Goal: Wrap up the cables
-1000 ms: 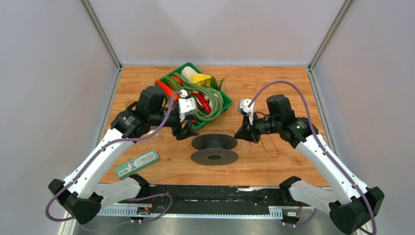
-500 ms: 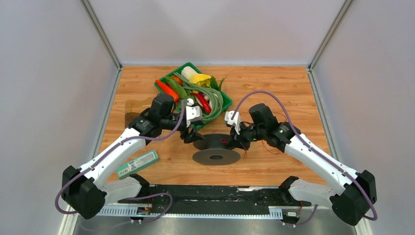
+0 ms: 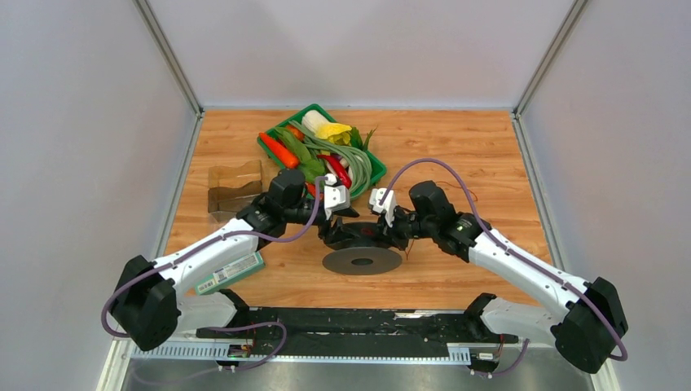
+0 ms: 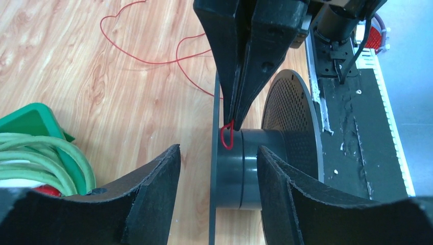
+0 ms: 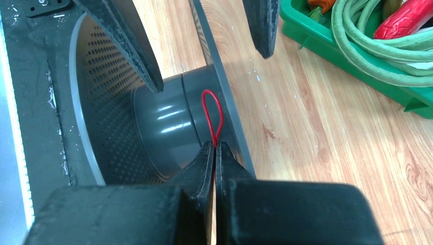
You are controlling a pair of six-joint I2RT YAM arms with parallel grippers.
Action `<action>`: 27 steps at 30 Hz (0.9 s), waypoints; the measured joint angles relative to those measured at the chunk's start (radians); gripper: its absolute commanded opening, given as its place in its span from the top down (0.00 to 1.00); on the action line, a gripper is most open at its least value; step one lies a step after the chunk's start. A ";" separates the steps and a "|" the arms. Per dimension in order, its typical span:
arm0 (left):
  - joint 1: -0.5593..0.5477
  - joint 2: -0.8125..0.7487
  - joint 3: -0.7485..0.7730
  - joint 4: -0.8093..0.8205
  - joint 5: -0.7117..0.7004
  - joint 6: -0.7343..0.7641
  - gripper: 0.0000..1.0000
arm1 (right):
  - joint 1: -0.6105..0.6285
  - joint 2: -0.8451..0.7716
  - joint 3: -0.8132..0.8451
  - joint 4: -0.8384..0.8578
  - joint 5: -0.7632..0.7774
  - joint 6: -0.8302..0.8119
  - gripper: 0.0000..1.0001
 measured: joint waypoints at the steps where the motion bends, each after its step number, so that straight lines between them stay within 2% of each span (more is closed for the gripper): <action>1: -0.004 0.006 -0.003 0.018 -0.002 -0.009 0.37 | 0.000 0.000 -0.004 0.008 0.002 0.001 1.00; 10: -0.024 0.050 -0.021 0.116 -0.005 -0.058 0.40 | 0.001 -0.007 -0.031 0.054 0.021 0.019 1.00; 15: -0.035 0.071 -0.022 0.132 -0.011 -0.064 0.48 | 0.001 -0.018 -0.043 0.064 0.023 0.034 1.00; 27: -0.051 0.104 -0.021 0.136 -0.035 -0.066 0.50 | 0.003 -0.051 -0.064 0.109 0.044 0.061 1.00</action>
